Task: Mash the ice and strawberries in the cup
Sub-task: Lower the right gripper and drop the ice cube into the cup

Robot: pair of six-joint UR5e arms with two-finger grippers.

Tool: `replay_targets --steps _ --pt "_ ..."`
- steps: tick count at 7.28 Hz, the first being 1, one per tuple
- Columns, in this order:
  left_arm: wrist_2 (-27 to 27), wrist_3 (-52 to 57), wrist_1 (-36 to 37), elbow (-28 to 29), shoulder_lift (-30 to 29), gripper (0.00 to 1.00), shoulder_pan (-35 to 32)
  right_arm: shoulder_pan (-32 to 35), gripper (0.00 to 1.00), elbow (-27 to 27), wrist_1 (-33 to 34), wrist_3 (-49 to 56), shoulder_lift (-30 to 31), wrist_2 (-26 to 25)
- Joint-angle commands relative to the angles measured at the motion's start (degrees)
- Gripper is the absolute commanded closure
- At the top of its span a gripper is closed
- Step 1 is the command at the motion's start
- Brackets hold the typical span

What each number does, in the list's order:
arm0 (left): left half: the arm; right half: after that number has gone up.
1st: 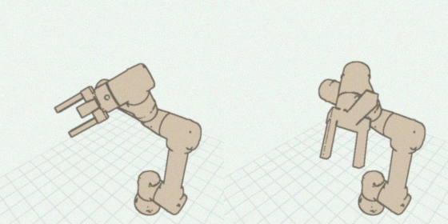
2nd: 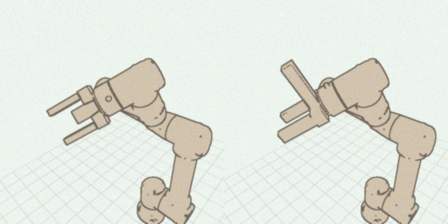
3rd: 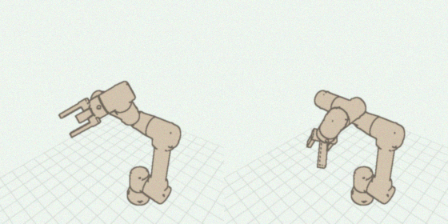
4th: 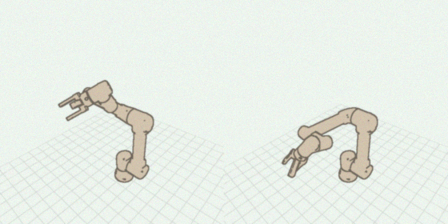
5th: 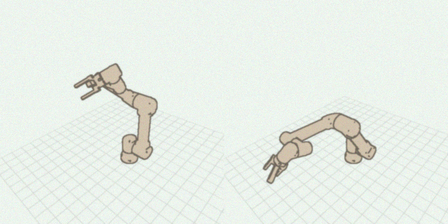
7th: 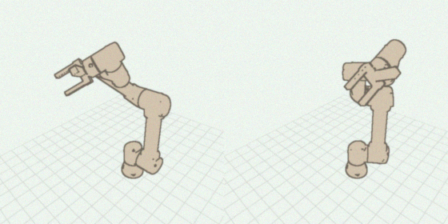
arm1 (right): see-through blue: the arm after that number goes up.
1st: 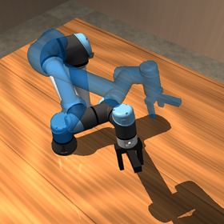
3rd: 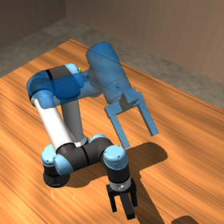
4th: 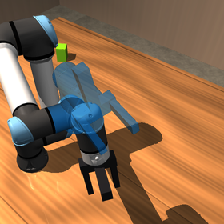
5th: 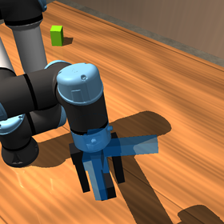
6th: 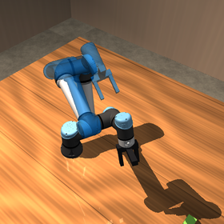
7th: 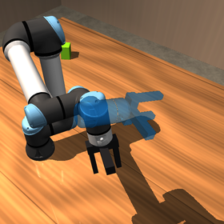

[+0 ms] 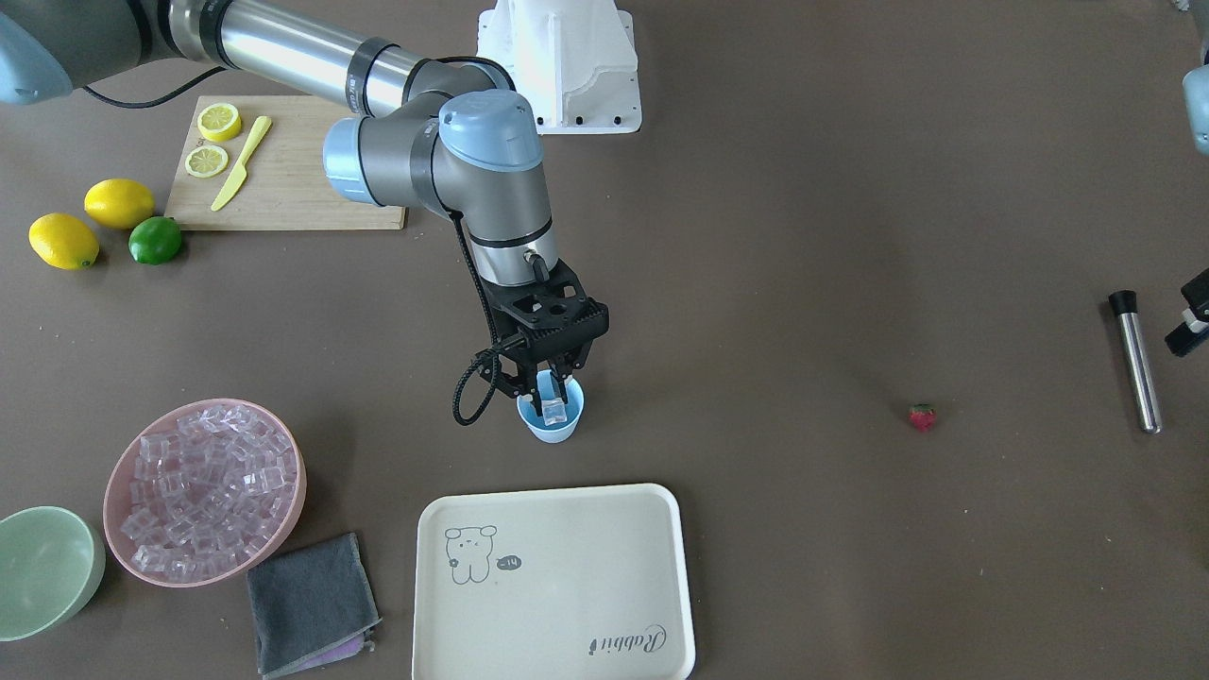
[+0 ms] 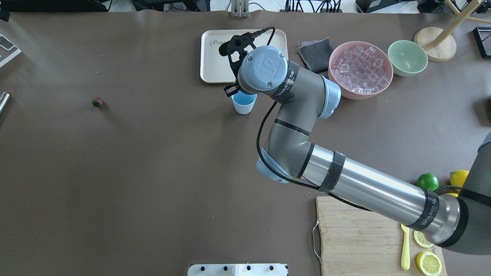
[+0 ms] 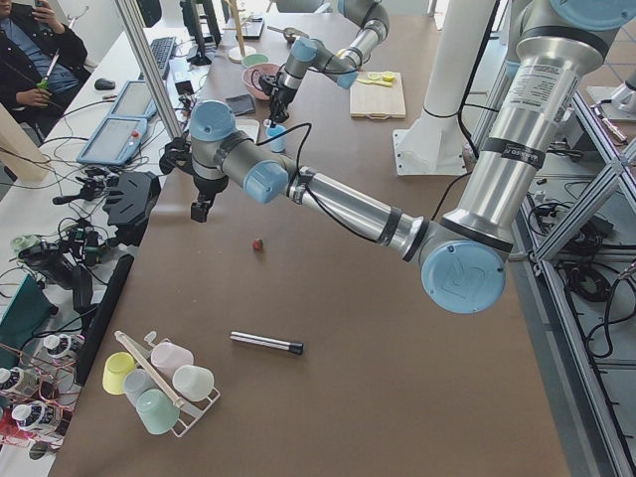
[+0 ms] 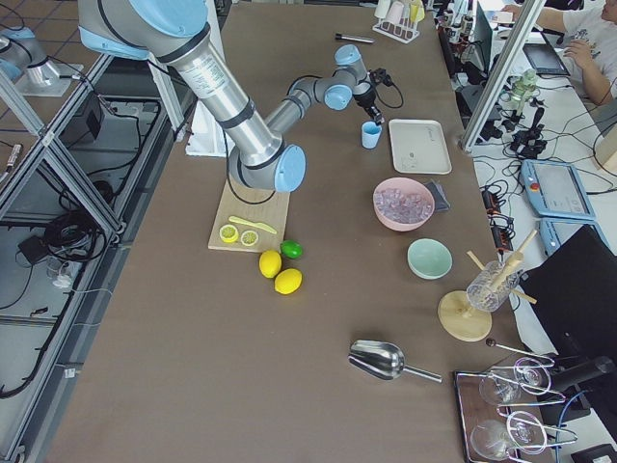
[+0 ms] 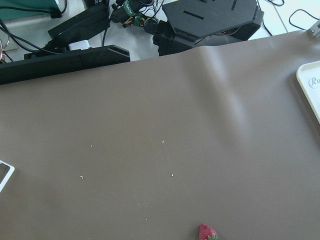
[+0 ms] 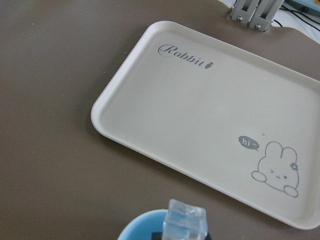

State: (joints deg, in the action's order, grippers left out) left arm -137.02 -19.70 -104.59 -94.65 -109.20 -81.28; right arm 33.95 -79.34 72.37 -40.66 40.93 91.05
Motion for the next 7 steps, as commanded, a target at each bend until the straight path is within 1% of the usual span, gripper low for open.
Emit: replay_targets --steps 1,2,6,7 --pt "0.0 0.0 0.0 0.2 0.0 0.02 0.1 -0.1 0.77 -0.5 -0.1 0.0 0.8 -0.1" --pt "0.1 0.0 0.0 0.3 -0.1 0.02 0.1 -0.3 0.02 -0.5 -0.1 0.0 0.9 0.1" --pt "0.4 0.0 0.0 1.0 -0.4 0.02 0.1 0.2 0.00 -2.6 0.1 0.5 0.8 1.2" --pt "0.4 0.0 0.0 1.0 -0.3 0.02 0.0 2.3 0.00 -2.7 0.1 0.4 0.8 4.7"
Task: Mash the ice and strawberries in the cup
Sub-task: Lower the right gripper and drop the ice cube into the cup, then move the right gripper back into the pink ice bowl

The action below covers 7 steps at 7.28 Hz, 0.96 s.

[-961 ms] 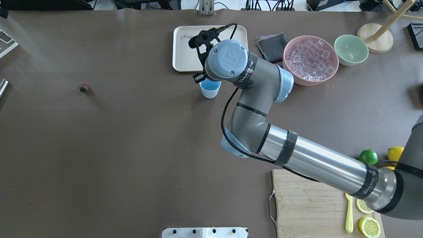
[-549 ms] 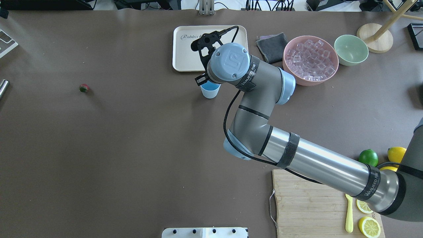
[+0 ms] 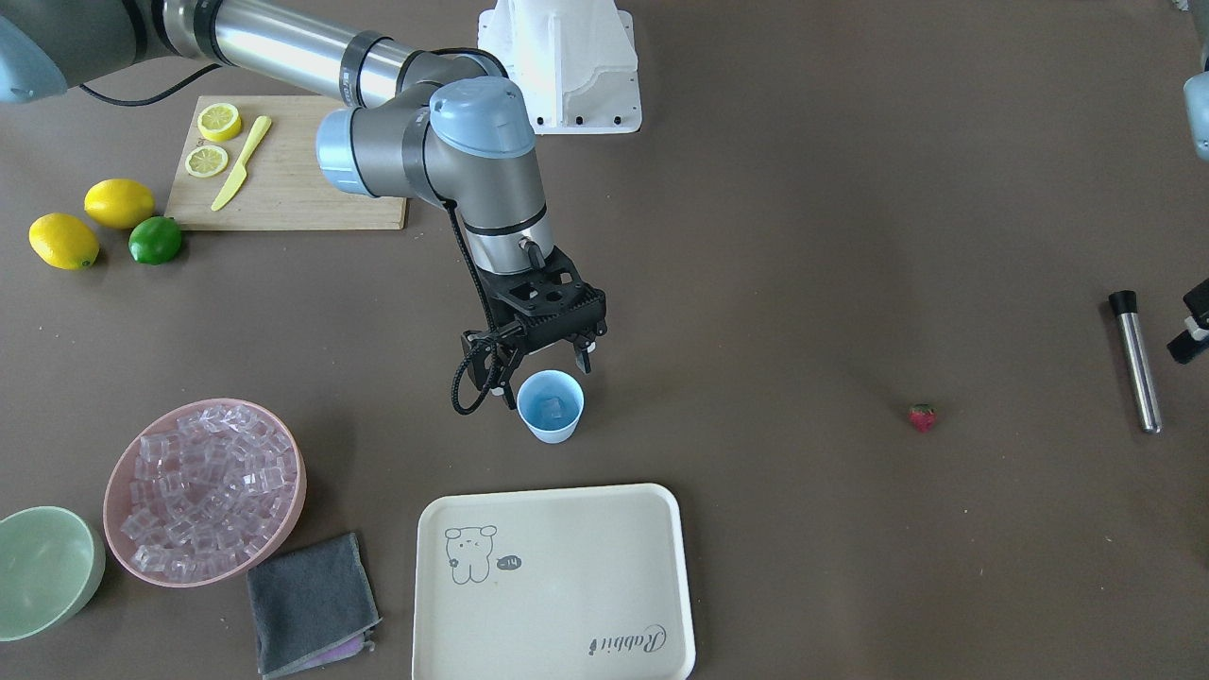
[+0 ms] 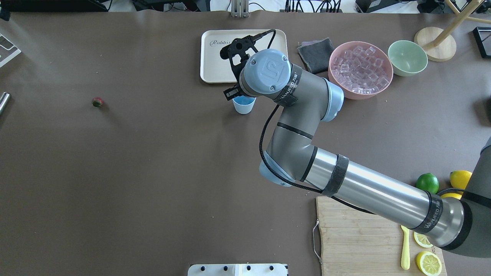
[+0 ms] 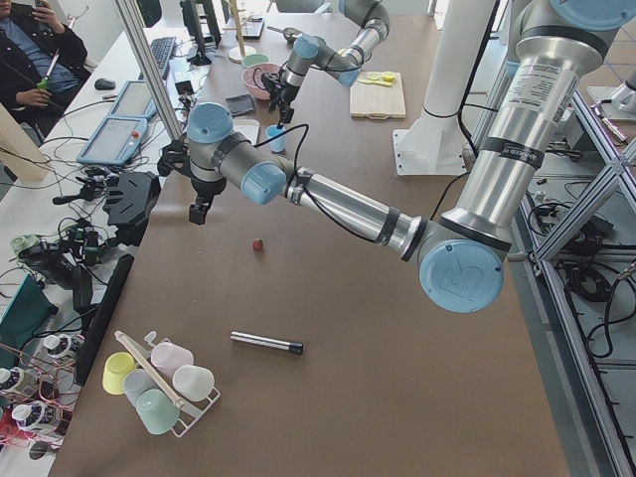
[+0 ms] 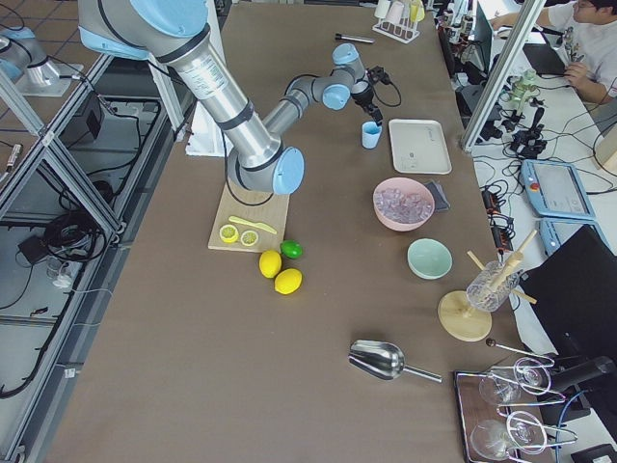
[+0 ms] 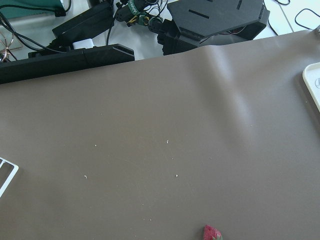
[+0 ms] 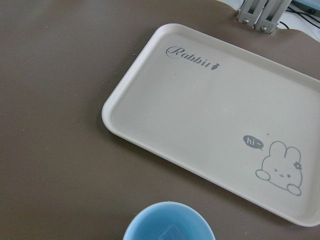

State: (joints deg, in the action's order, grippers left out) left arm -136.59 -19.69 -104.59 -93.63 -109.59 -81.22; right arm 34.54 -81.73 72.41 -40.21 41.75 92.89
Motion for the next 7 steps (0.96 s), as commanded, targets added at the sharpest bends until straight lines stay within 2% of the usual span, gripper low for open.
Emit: replay_targets --steps 1,4,7 --pt "0.0 0.0 0.0 -0.1 0.1 0.02 -0.3 4.4 0.00 -0.4 0.0 0.0 0.0 7.3" --pt "0.0 0.0 0.0 -0.2 0.3 0.02 -1.0 13.3 0.00 -2.5 0.4 0.2 4.4 16.5" --pt "0.0 0.4 0.0 -0.3 0.3 0.02 -1.8 16.8 0.00 -2.4 0.5 4.1 9.5 17.8"
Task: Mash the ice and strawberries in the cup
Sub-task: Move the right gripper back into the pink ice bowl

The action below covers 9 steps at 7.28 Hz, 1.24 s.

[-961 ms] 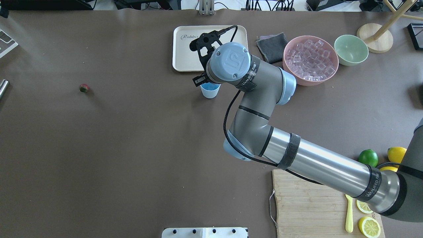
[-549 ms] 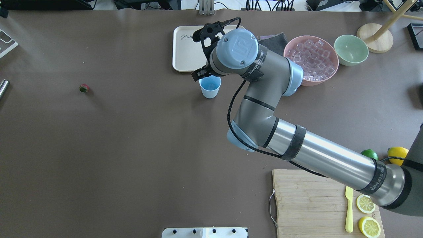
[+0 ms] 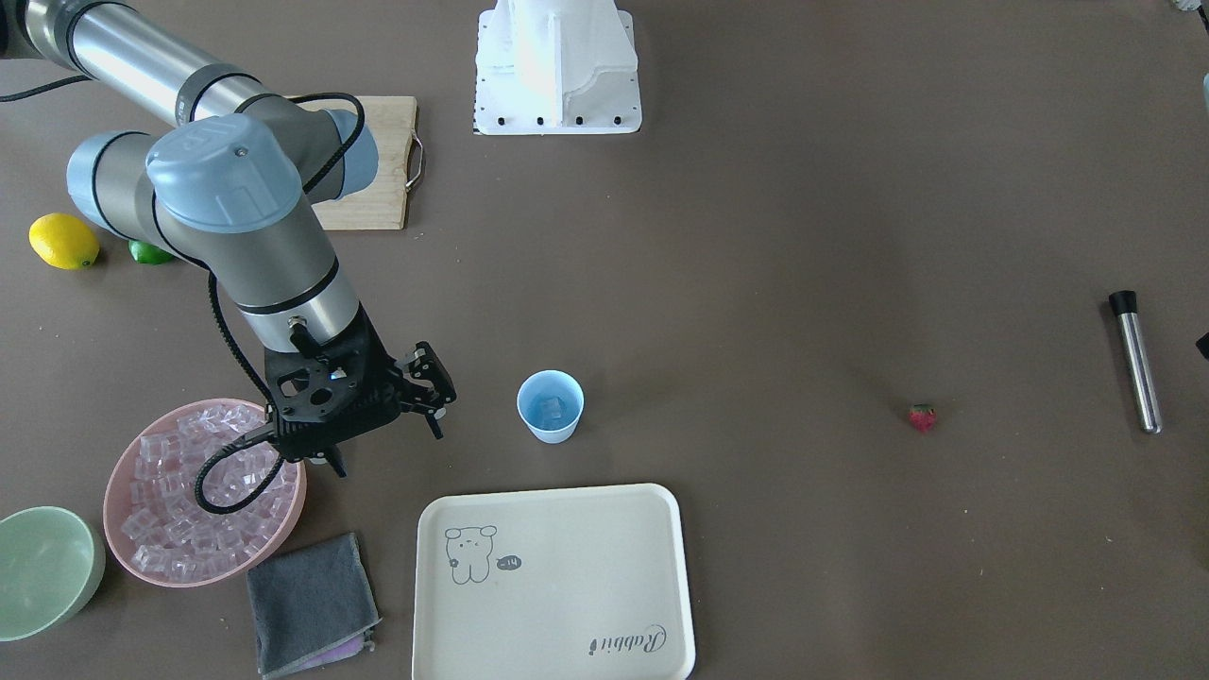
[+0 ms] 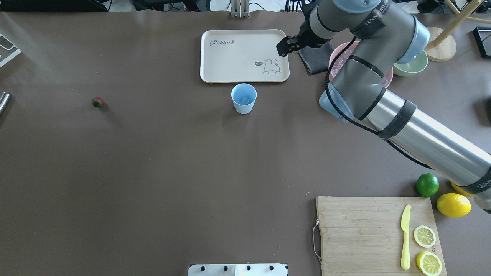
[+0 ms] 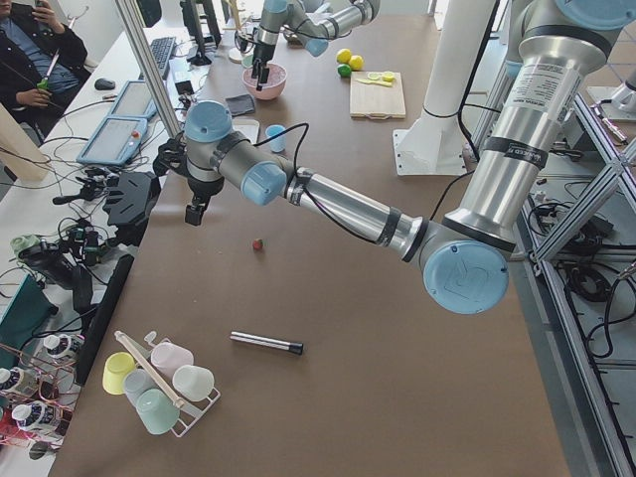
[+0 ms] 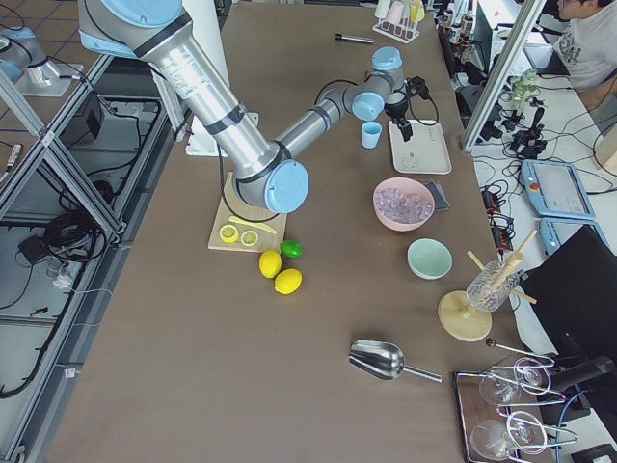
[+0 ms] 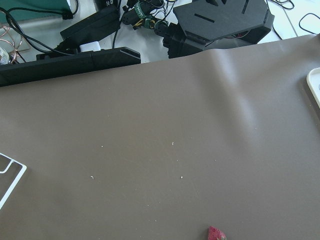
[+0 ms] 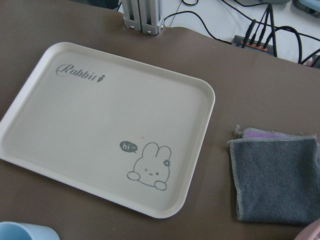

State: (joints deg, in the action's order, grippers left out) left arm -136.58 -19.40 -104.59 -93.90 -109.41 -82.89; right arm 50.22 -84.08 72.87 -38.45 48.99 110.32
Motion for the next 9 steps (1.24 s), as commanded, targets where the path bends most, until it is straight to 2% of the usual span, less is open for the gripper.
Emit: replay_targets --steps 1,4,7,9 --pt "0.0 0.1 -0.3 -0.1 0.1 0.02 -0.2 1.5 0.00 -1.2 -0.1 2.3 4.9 0.3" --pt "-0.1 0.2 -2.5 -0.1 0.2 0.02 -0.1 4.4 0.00 -7.9 1.5 1.2 12.9 0.3" --pt "0.0 0.2 -3.7 -0.1 0.3 0.02 -0.1 3.8 0.00 -7.8 1.1 3.7 16.1 0.9" --pt "0.0 0.2 -3.7 -0.1 0.3 0.02 -0.1 3.7 0.02 -6.1 1.2 12.1 15.8 4.1"
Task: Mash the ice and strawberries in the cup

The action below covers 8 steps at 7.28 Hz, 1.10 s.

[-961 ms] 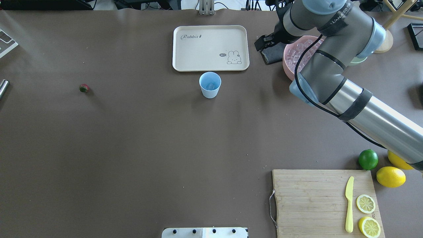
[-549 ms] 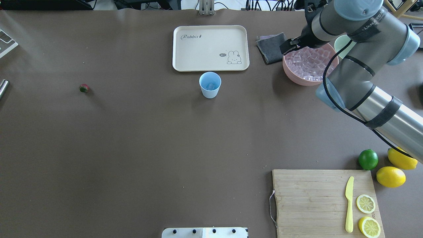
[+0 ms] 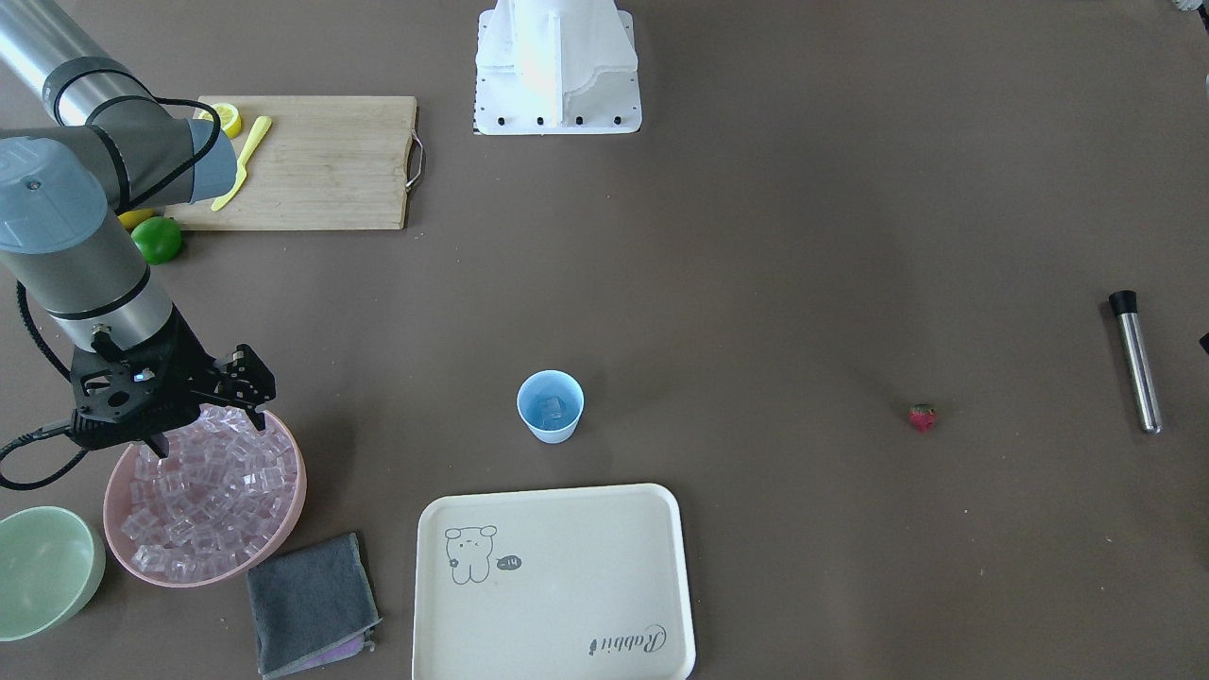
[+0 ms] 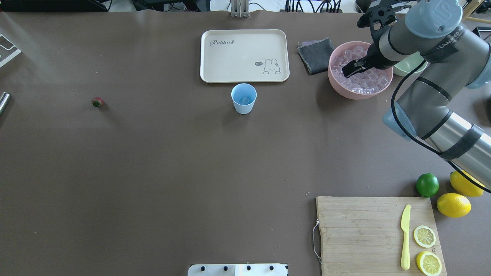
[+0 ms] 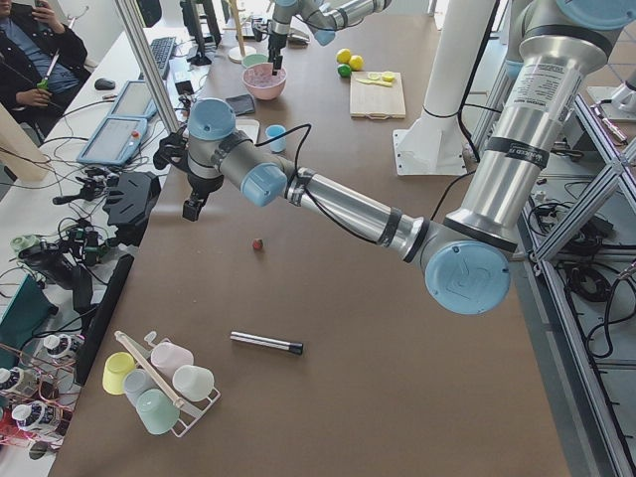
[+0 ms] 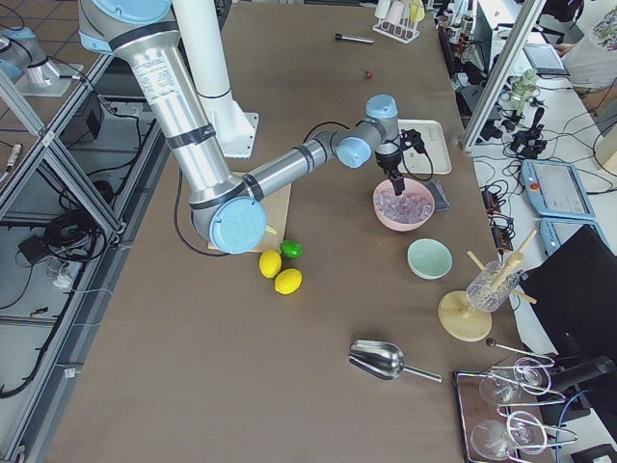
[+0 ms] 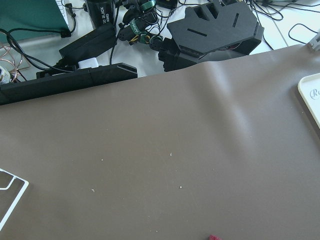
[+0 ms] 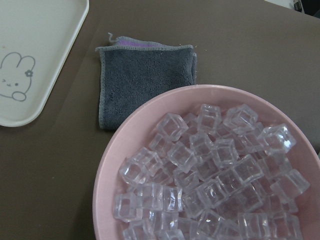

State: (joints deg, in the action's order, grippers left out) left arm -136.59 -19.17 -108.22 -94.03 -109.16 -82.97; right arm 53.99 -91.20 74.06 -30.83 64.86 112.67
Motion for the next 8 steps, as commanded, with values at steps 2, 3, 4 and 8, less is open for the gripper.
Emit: replay_targets --steps 2,3,4,8 --pt "0.0 -0.1 -1.3 0.0 1.3 0.02 0.0 0.0 0.03 5.0 -0.1 8.8 -1.7 1.8" --pt "0.0 -0.1 -1.4 -0.1 1.8 0.02 -0.1 0.0 0.03 7.1 -0.1 8.8 -3.5 1.7" --pt "0.0 -0.1 -1.4 0.0 1.8 0.02 -0.1 0.1 0.04 9.4 -0.1 8.9 -5.0 1.8" --pt "1.9 -0.1 -1.4 0.0 1.8 0.02 0.0 0.1 0.17 9.6 -0.1 8.2 -5.1 1.8"
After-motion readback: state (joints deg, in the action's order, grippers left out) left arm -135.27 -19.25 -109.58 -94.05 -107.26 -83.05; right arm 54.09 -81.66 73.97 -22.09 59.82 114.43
